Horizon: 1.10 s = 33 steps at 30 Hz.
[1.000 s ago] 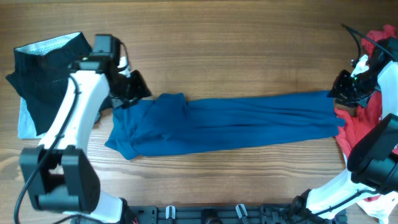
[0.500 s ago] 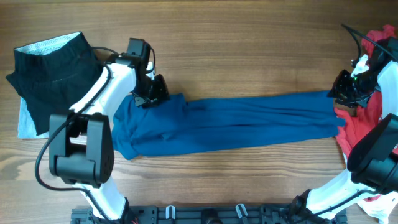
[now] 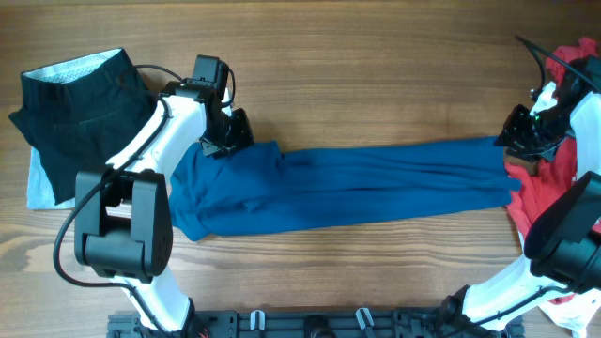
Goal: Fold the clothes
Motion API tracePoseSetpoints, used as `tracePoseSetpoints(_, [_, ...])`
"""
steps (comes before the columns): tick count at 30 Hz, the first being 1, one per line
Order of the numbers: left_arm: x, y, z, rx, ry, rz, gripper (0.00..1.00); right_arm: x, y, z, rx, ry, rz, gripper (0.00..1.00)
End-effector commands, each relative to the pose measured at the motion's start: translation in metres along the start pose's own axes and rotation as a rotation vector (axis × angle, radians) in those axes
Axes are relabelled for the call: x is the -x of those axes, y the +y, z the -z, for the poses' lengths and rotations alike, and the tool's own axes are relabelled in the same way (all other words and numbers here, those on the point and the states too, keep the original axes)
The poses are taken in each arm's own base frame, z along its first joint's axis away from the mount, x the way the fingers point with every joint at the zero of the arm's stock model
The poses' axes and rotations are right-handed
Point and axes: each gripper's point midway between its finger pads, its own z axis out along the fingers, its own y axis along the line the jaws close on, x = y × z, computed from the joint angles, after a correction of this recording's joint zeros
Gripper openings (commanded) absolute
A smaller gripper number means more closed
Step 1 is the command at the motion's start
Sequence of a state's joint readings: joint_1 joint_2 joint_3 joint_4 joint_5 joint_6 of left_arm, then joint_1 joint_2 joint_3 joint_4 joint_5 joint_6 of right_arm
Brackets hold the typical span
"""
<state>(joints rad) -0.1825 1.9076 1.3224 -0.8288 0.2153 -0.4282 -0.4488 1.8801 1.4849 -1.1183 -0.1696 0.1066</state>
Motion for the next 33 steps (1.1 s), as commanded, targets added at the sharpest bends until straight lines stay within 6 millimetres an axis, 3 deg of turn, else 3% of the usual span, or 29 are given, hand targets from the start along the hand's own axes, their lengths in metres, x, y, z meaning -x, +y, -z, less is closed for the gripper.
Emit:
tracePoseSetpoints(1, [0.005, 0.010, -0.007, 0.061, -0.016, -0.003, 0.48, 0.000, 0.004, 0.006, 0.021, -0.019, 0.014, 0.30])
tracePoseSetpoints(6, [-0.001, 0.011, -0.018, 0.053, 0.028, 0.004, 0.46, 0.000, 0.004, 0.006, 0.021, -0.020, 0.014, 0.30])
tracePoseSetpoints(15, [-0.005, 0.004, -0.019, 0.015, 0.053, 0.004, 0.13, 0.000, 0.004, 0.006, 0.021, -0.020, 0.014, 0.30])
tracePoseSetpoints(16, [-0.006, 0.005, -0.019, 0.017, 0.057, 0.005, 0.04, 0.000, 0.004, 0.006, 0.021, -0.020, 0.014, 0.30])
tracePoseSetpoints(20, [-0.010, -0.001, -0.016, -0.012, 0.074, 0.001, 0.04, 0.000, 0.004, 0.006, 0.021, -0.020, 0.014, 0.30])
tracePoseSetpoints(25, [-0.021, -0.033, 0.024, -0.176, 0.087, -0.086, 0.04, 0.000, 0.004, 0.006, 0.021, -0.021, 0.014, 0.31])
tracePoseSetpoints(30, [-0.037, -0.036, 0.078, -0.196, 0.033, -0.105, 0.04, 0.001, 0.003, 0.006, 0.013, -0.022, 0.010, 0.31])
tracePoseSetpoints(33, [-0.050, -0.024, 0.102, -0.141, 0.009, -0.102, 0.04, 0.001, 0.003, 0.006, 0.013, -0.023, 0.006, 0.31])
